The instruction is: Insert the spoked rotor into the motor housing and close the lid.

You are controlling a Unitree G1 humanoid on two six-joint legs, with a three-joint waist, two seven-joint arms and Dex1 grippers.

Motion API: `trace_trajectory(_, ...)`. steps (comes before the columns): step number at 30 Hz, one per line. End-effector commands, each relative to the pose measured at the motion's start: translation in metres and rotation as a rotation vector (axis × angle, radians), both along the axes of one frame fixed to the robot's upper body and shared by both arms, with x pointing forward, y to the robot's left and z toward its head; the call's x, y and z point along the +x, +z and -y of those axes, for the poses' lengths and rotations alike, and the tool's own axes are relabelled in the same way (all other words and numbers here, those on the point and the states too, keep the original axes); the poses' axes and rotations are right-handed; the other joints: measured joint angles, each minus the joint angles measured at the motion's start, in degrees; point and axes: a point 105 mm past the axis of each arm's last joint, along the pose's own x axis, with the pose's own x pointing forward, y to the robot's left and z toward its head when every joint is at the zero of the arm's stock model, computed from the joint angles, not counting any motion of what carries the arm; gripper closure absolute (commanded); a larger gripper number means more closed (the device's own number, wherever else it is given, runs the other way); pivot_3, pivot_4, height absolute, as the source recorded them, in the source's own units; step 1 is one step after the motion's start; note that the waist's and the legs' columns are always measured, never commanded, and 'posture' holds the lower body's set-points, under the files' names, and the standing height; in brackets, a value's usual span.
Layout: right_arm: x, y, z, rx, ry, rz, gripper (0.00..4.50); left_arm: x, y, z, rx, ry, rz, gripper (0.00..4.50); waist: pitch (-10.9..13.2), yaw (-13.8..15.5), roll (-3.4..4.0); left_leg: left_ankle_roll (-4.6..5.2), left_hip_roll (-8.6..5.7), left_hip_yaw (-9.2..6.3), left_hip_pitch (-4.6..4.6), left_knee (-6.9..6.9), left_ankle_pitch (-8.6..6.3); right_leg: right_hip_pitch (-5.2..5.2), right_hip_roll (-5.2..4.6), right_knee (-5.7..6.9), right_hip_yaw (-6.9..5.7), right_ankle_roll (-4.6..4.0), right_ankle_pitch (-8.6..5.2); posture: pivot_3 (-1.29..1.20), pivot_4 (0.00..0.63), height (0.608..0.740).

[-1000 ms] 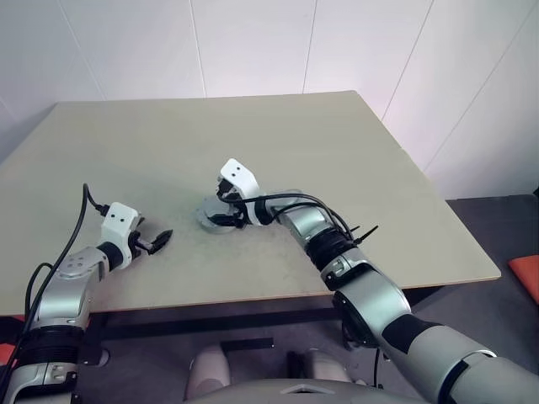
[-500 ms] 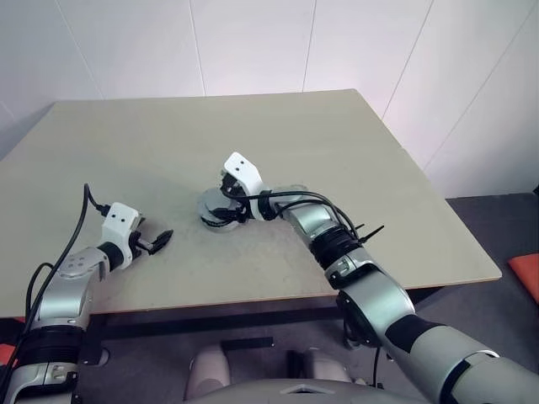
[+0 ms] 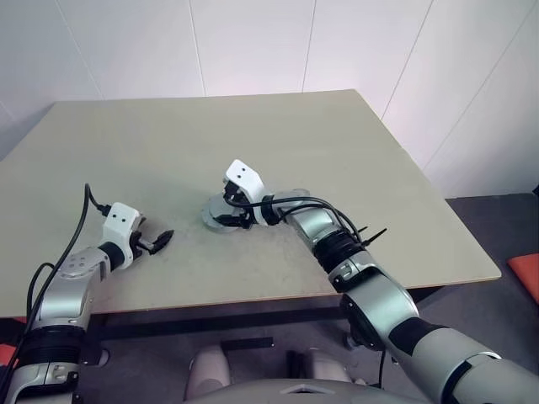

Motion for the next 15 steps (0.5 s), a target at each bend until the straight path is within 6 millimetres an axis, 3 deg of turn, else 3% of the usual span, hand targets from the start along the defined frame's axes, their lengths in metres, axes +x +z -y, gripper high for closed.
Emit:
trace_trajectory(1, 0.006, 0.015, -0.002, 0.053, -0.023, -0.001, 1.43, 0.005, 0.013, 0.004, 0.015, -0.018, 0.05, 0.0, 0.0, 0.0, 0.0, 0.0, 0.0, 0.0, 0.0, 0.0, 0.0, 0.0, 0.0, 0.0, 0.0, 0.0, 0.0, 0.0, 0.0, 0.74)
trace_trajectory(8, 0.005, 0.026, -0.005, 0.106, -0.012, -0.034, 1.43, 0.004, 0.012, 0.004, 0.014, -0.019, 0.047, 0.0, 0.0, 0.0, 0.0, 0.0, 0.0, 0.0, 0.0, 0.01, 0.0, 0.0, 0.0, 0.01, 0.0, 0.0, 0.0, 0.0, 0.0, 0.74)
trace_trajectory(15, 0.007, 0.01, 0.0, 0.018, -0.029, -0.01, 1.43, 0.004, 0.012, 0.005, 0.013, -0.018, 0.049, 0.0, 0.0, 0.0, 0.0, 0.0, 0.0, 0.0, 0.0, 0.01, 0.0, 0.0, 0.0, 0.01, 0.0, 0.0, 0.0, 0.0, 0.0, 0.74)
